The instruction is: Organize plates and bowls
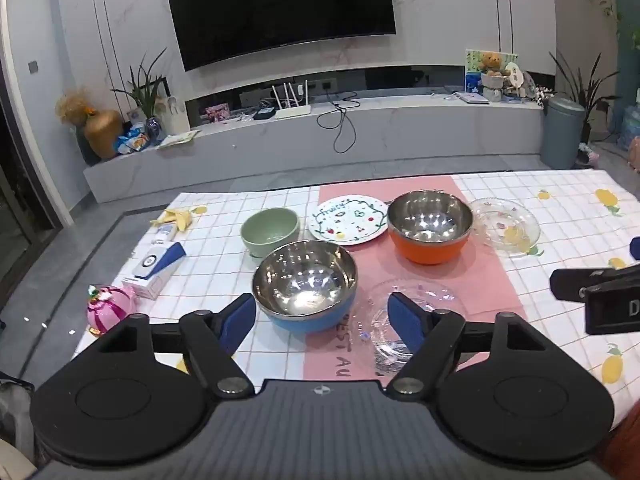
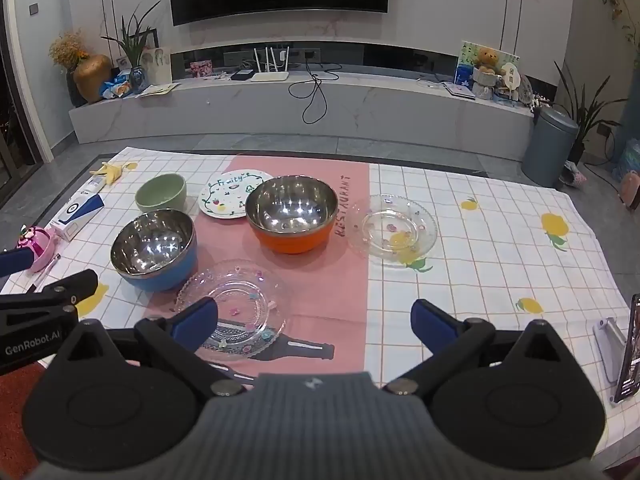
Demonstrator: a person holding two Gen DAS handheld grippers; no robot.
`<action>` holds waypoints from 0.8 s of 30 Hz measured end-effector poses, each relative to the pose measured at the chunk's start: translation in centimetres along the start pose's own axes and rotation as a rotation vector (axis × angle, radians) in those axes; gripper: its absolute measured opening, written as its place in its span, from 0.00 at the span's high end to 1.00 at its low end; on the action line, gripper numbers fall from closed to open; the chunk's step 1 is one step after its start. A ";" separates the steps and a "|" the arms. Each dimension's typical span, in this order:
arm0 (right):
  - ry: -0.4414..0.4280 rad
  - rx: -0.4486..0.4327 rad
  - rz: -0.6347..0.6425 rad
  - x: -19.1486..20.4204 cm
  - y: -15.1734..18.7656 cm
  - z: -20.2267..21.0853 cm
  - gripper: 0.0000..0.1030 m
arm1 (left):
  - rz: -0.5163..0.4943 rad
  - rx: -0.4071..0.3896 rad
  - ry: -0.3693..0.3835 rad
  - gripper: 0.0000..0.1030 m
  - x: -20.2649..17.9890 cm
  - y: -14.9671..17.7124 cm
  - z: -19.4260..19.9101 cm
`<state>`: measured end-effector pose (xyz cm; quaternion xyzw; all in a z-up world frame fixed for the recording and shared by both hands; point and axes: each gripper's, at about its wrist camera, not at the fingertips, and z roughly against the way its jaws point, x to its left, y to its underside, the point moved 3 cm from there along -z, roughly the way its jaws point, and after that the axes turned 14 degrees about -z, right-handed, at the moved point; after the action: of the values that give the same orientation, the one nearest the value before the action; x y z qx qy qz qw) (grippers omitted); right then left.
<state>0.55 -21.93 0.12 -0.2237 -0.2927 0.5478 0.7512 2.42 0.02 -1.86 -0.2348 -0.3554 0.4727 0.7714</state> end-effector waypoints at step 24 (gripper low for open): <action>-0.022 0.001 0.034 0.9 0.5 -0.2 0.02 | 0.056 -0.081 -0.010 0.24 0.5 -0.1 0.9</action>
<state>0.58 -20.92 -0.21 -0.2221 -0.2969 0.5630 0.7386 1.96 0.42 -1.08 -0.2733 -0.3715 0.4803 0.7461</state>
